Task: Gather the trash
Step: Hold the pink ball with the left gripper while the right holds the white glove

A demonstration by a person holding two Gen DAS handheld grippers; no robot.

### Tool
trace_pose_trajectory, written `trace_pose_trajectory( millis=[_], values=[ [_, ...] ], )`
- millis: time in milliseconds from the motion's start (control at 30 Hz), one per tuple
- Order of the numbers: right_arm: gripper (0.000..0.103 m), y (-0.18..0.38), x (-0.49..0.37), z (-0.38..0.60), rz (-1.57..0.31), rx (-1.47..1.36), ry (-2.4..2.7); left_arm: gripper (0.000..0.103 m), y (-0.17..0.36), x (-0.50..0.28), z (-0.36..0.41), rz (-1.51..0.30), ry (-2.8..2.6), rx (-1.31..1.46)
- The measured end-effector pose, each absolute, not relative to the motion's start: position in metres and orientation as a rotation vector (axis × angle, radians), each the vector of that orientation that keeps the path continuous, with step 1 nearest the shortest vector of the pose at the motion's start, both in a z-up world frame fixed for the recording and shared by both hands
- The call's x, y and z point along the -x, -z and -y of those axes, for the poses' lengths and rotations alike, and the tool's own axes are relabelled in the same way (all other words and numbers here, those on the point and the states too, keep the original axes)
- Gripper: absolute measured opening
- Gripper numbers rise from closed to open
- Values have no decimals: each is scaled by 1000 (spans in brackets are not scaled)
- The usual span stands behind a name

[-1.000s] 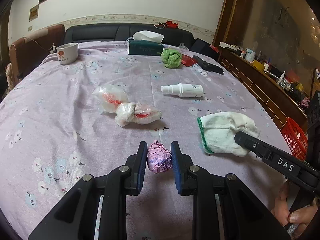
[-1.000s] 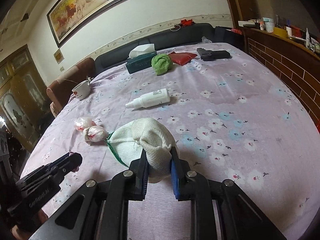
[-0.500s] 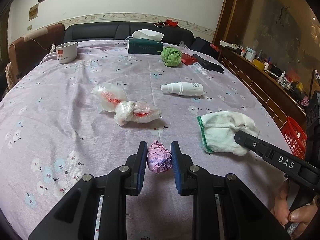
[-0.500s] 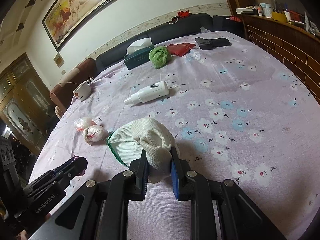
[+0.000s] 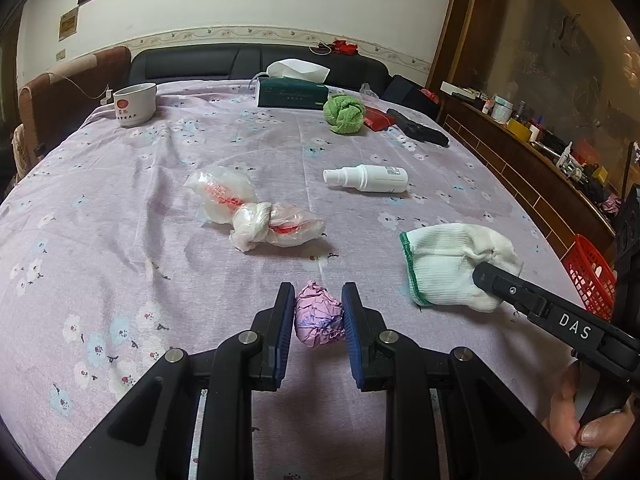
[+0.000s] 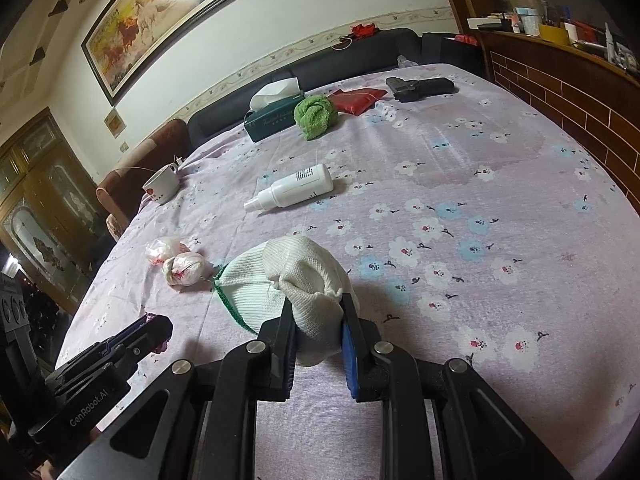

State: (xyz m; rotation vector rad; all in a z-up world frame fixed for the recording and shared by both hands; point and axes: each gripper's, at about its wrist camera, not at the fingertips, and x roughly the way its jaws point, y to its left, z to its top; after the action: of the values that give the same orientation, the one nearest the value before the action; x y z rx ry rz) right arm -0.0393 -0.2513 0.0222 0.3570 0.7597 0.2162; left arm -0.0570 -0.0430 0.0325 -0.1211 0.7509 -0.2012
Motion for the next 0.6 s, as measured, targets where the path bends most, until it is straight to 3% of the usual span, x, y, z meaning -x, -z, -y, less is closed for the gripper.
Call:
trace_pose_trajectory(
  millis=[600],
  values=[
    [21,-21,38,252,-759,-357,-213,23,-32,57,43,-751,201,122]
  ],
)
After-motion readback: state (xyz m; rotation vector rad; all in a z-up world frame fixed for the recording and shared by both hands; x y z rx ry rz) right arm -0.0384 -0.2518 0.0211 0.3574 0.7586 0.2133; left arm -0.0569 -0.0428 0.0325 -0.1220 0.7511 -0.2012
